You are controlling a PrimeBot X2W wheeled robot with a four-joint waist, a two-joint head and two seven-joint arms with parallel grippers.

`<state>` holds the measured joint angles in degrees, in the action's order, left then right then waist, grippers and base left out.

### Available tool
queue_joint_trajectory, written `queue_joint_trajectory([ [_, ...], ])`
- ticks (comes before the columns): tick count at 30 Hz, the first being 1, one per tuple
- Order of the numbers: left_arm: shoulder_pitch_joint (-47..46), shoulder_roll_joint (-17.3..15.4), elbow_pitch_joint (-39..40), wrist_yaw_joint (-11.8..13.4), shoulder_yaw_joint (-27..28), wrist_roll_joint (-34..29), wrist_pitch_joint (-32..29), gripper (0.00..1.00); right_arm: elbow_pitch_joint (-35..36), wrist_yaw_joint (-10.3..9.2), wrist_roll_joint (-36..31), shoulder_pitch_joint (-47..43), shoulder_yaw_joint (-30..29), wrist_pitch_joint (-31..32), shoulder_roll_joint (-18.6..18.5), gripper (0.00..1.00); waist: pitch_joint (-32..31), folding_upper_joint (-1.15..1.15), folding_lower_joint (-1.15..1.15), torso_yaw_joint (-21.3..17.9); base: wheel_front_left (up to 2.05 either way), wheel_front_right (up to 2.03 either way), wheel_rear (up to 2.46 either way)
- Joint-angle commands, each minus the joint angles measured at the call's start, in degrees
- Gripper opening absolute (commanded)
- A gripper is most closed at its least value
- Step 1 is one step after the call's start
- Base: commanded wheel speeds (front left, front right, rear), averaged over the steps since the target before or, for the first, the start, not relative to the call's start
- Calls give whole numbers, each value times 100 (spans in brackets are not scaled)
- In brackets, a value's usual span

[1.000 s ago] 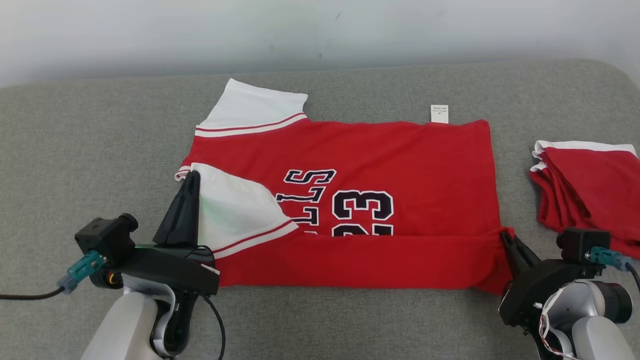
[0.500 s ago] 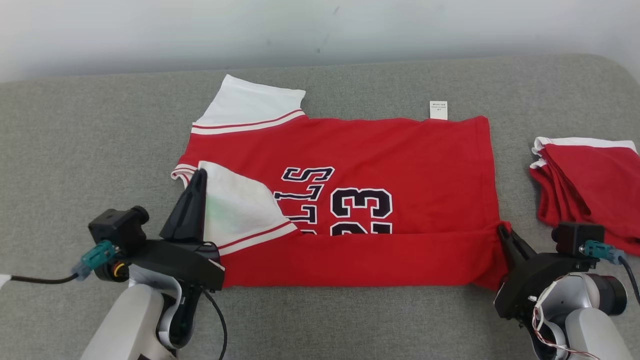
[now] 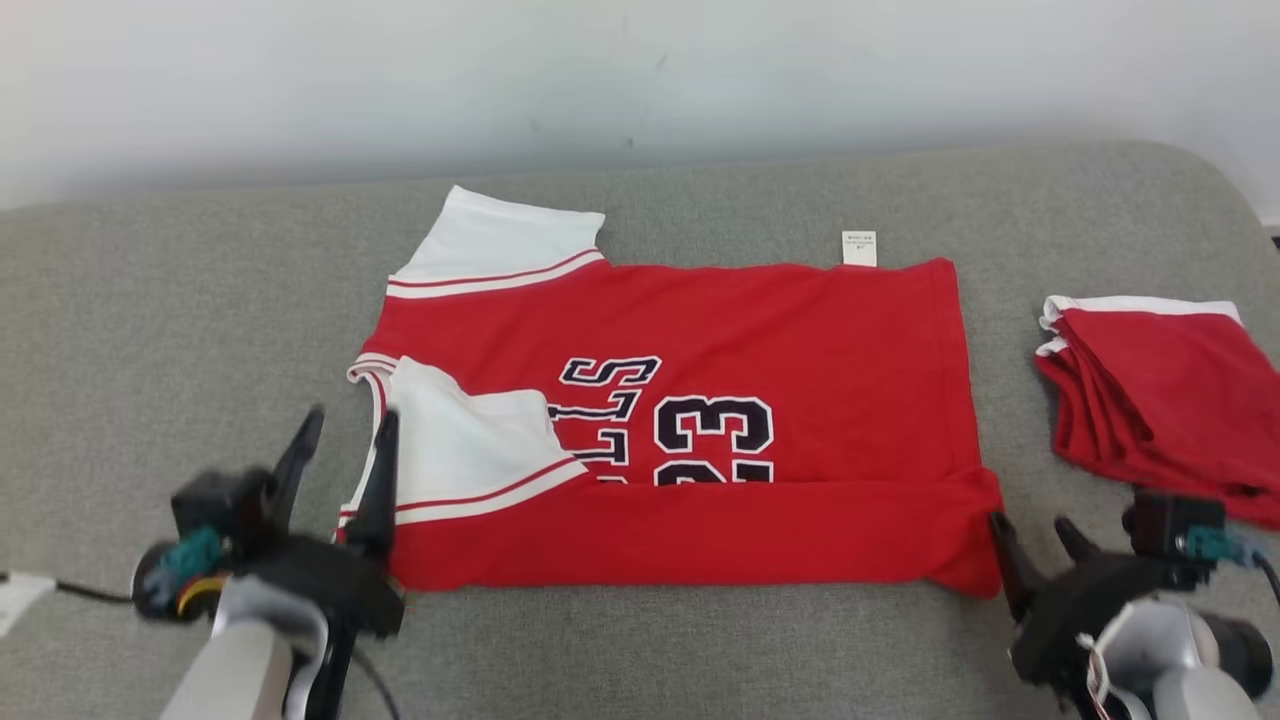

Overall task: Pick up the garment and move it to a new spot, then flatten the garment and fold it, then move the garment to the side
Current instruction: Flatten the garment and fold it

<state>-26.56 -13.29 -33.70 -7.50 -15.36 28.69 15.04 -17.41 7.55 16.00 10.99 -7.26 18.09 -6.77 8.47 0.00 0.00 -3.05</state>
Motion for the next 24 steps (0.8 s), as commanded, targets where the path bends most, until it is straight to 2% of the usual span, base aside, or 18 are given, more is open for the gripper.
queue_joint_trajectory([
  [1, 149, -35, -56, 8, -4, -43, 20, 100, 99, -15, 24, -147, -76, 67, -3, 100, -131, 0, 0, 16, 0, 0, 0],
  [5, 566, -126, -316, 92, -29, -160, 20, 100, 618, -15, -64, -630, -463, 312, 55, 100, -248, 0, 0, 45, 0, 0, 0],
  [7, 675, -81, -440, 84, 9, -39, -12, 100, 855, -15, -90, -778, -603, 387, 121, 100, -291, 0, 0, 45, 0, 0, 0],
  [10, 747, -30, -700, 226, 124, 123, -103, 100, 1132, -15, -81, -913, -707, 487, 213, 100, -327, 0, 0, 23, 0, 0, 0],
  [14, 642, 105, -1059, 395, 211, 269, -319, 100, 1301, -15, -19, -961, -596, 548, 339, 100, -304, 0, 0, -36, 0, 0, 0],
  [23, 270, 255, -1605, 432, 229, 480, -684, 100, 1455, -15, -47, -845, -428, 585, 388, 100, -91, 0, 0, -103, 0, 0, 0],
  [24, 242, 285, -1680, 407, 226, 522, -759, 68, 1469, -15, -58, -825, -429, 588, 388, 100, -69, 0, 0, -105, 0, 0, 0],
])
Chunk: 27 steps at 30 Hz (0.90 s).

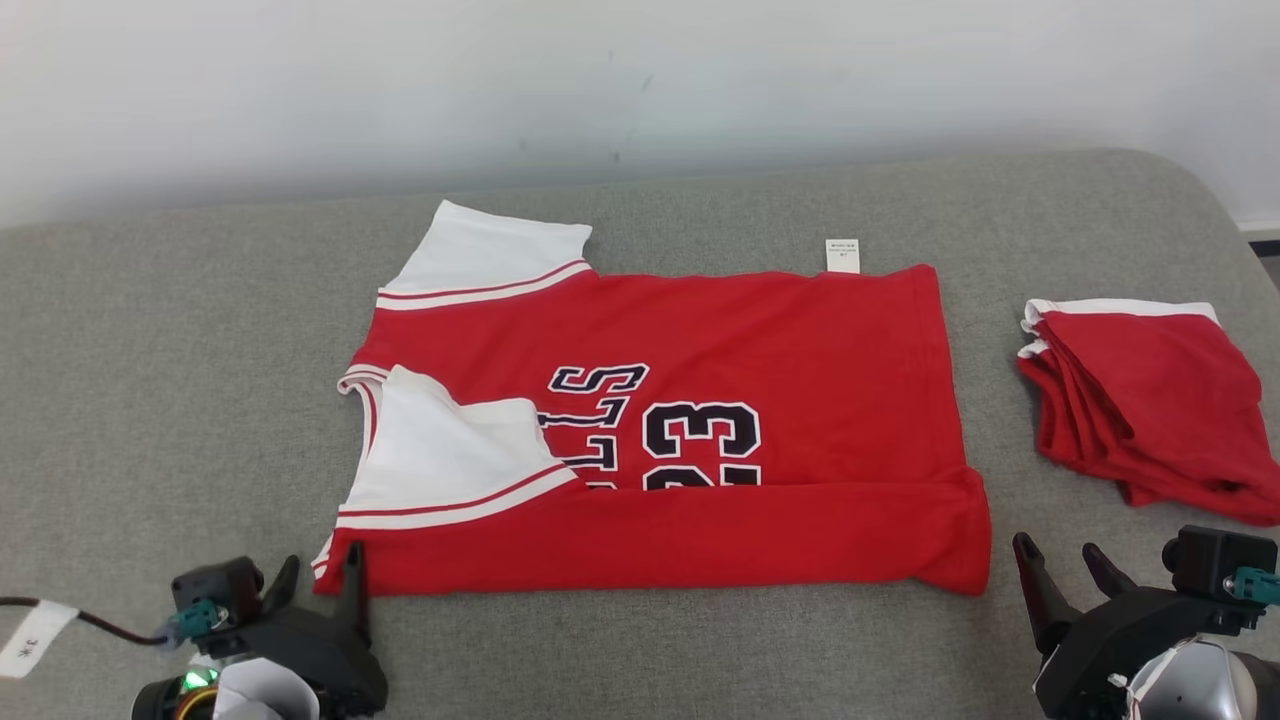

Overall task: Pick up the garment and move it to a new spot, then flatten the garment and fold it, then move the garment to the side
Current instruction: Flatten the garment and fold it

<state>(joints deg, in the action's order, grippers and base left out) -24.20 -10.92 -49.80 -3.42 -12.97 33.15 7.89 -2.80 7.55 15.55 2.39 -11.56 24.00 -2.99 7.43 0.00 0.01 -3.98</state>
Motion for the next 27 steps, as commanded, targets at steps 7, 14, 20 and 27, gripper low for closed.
queue_joint_trajectory([
  [7, 72, 221, -355, -101, -117, 209, -460, 0, 71, -15, -203, -12, -136, 252, 14, 100, 102, 0, -1, 10, 0, 0, 0],
  [14, 432, 379, -204, -148, -245, 196, -302, 0, 236, -15, -317, 11, -331, 86, 14, 100, 92, 0, -1, 45, 0, 0, 0],
  [20, 481, 399, -54, -137, -299, 193, -184, 0, -39, -15, -284, 172, -139, 77, 15, 100, 116, 0, -1, 92, 0, 0, 0],
  [27, 420, 385, -5, -101, -330, 213, -161, 0, -718, -15, -300, 434, 171, 460, 11, 100, 170, 0, -1, 134, 0, 0, 0],
])
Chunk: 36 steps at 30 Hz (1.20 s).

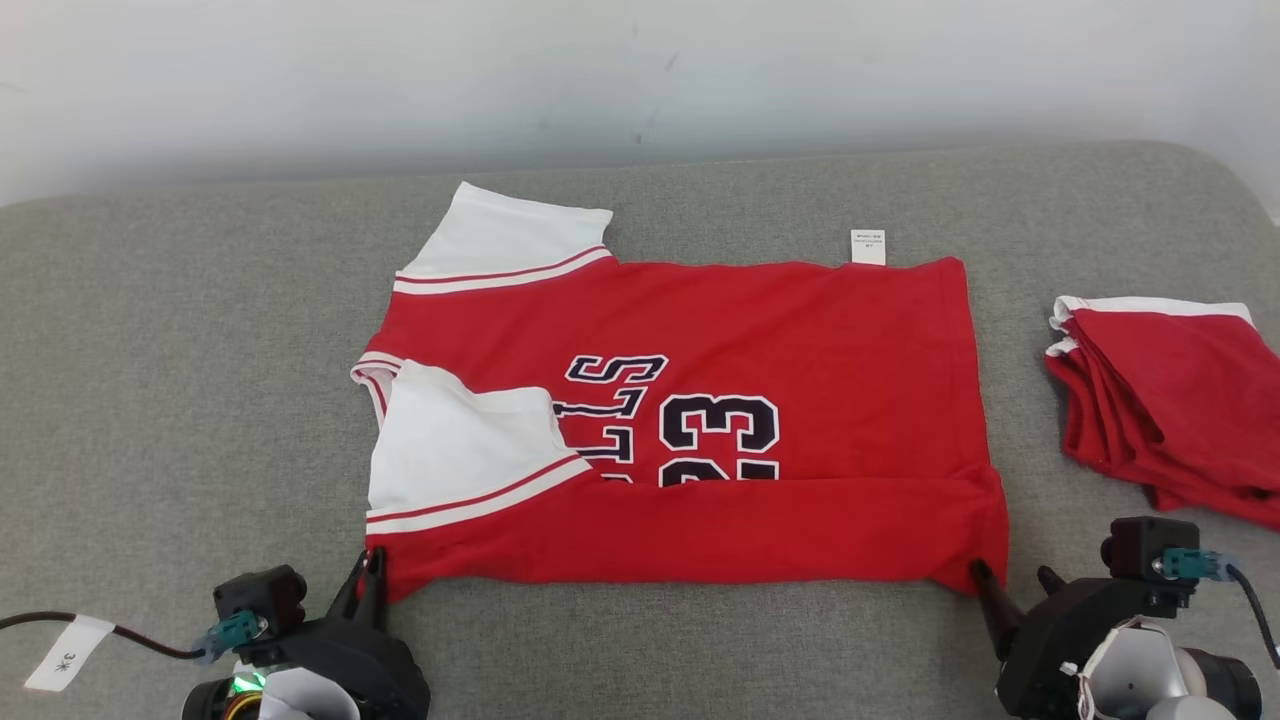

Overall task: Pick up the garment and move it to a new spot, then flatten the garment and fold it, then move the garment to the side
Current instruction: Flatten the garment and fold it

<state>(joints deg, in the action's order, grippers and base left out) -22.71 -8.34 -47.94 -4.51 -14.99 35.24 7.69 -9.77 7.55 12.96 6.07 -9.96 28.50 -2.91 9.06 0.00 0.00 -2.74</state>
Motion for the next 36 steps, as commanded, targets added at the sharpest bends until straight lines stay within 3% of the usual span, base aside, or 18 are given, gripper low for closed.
queue_joint_trajectory([
  [1, 258, 130, -193, 9, -137, 5, -145, 0, -110, -15, -65, 103, 36, 3, 3, 100, 16, 0, 0, 20, 0, 0, 0],
  [14, 175, 91, -175, 0, -169, 47, -67, 0, -1053, -15, -155, 463, 331, 98, 13, 100, 35, 0, 0, 104, 0, 0, 0],
  [15, 181, 91, -176, -8, -174, 51, -57, 0, -1091, -15, -144, 480, 327, 93, 13, 46, 29, 0, 0, 108, 0, 0, 0],
  [16, 194, 92, -178, -18, -183, 58, -43, 0, -1120, -15, -143, 497, 319, 75, 13, 18, 21, 0, 0, 110, 0, 0, 0],
  [17, 210, 94, -180, -28, -191, 60, -28, 0, -1144, -15, -179, 498, 330, 77, 14, 0, 9, 0, 0, 113, 0, 0, 0],
  [27, 760, -73, 72, -19, -39, 220, 316, 0, -748, -15, 160, 115, 252, -38, 2, 0, -479, 0, 0, 101, 0, 0, 0],
  [36, 1649, -338, 869, 163, 66, 365, 219, 0, 615, -15, 482, -810, 39, 711, -1, 0, -805, 0, 0, 47, 0, 0, 0],
])
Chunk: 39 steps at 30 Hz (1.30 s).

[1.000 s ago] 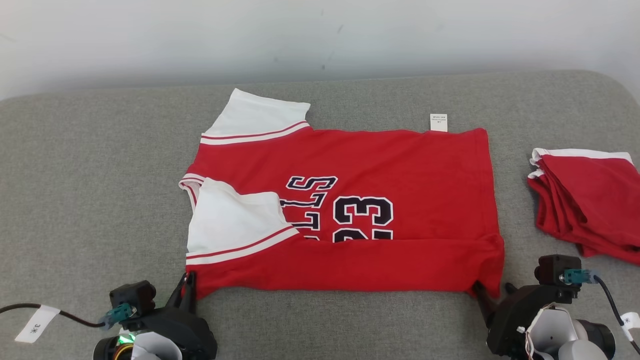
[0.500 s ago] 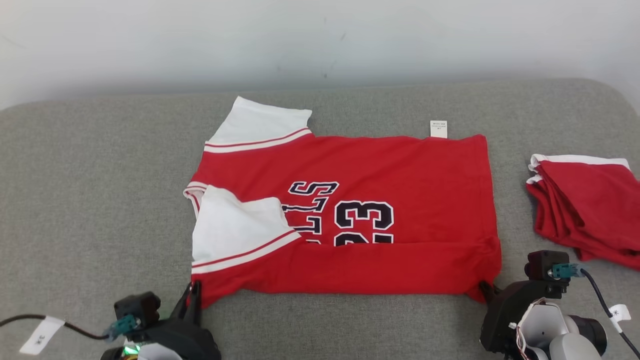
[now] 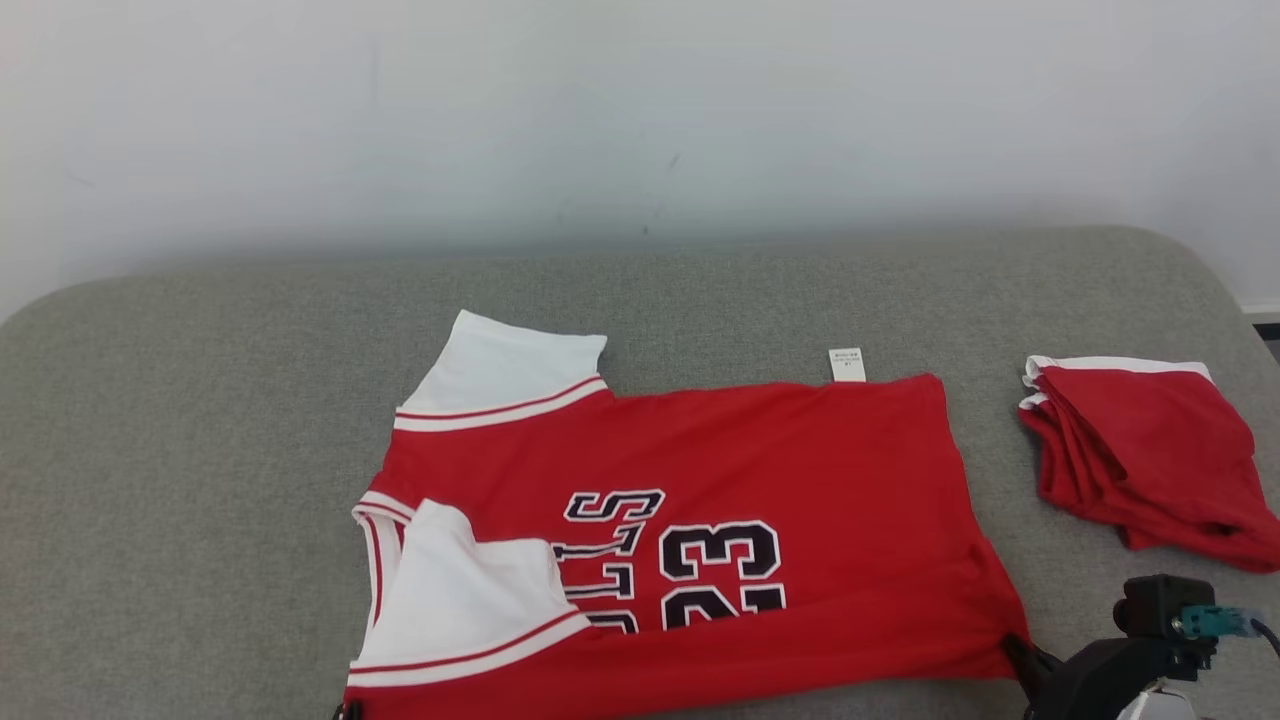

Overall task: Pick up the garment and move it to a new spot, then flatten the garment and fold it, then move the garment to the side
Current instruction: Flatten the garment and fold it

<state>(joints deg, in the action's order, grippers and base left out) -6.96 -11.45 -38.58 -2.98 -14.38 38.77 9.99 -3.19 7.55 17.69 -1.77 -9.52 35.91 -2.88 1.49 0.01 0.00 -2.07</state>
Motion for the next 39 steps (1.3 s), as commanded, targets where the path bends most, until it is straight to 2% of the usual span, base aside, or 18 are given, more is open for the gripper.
queue_joint_trajectory([
  [1, 172, -55, 74, 53, 25, 32, -47, 0, 111, -15, 17, -127, -45, 63, -2, 0, -66, -1, 0, -24, 0, 0, 0],
  [8, 765, -232, 1006, 374, -15, 17, -411, 0, 593, -15, 164, -681, -106, 554, -5, 0, -79, -1, 0, -9, 0, 0, 0],
  [14, 1114, -250, 1534, 647, -33, 41, -595, 0, 294, -15, 371, -831, 47, 473, -2, 0, -9, -1, 0, 11, 0, 0, 0],
  [15, 1168, -250, 1598, 692, -16, 53, -604, 0, 244, -15, 387, -815, 68, 419, 0, 18, 0, -1, 0, 15, 0, 0, 0],
  [16, 1208, -255, 1649, 728, -7, 51, -607, 20, 191, -15, 404, -798, 85, 379, -2, 93, 6, -1, 0, 20, 0, 0, 0],
  [17, 1233, -261, 1691, 770, -1, 45, -594, 100, 133, -15, 414, -779, 87, 362, -2, 100, 11, -1, 0, 23, 0, 0, 0],
  [24, 1458, -417, 2028, 986, 211, 48, -449, 100, 246, -15, 330, -636, -66, 182, -2, 100, 18, -1, 0, 16, 0, 0, 0],
  [30, 1406, -795, 2644, 1210, 497, -75, -369, 100, 964, -15, 152, -367, -357, 225, -2, 100, 115, -1, 0, -11, 0, 0, 0],
  [35, 542, -1083, 3074, 1143, 323, -354, -688, 100, 1540, -15, -242, 268, -282, 307, 0, 100, 359, -1, 0, -79, 0, 0, 0],
  [39, -562, -1119, 2960, 1010, -19, -585, -1198, 100, 1514, -15, -310, 944, 111, 258, -12, 100, 707, -1, 0, -225, 0, 0, 0],
])
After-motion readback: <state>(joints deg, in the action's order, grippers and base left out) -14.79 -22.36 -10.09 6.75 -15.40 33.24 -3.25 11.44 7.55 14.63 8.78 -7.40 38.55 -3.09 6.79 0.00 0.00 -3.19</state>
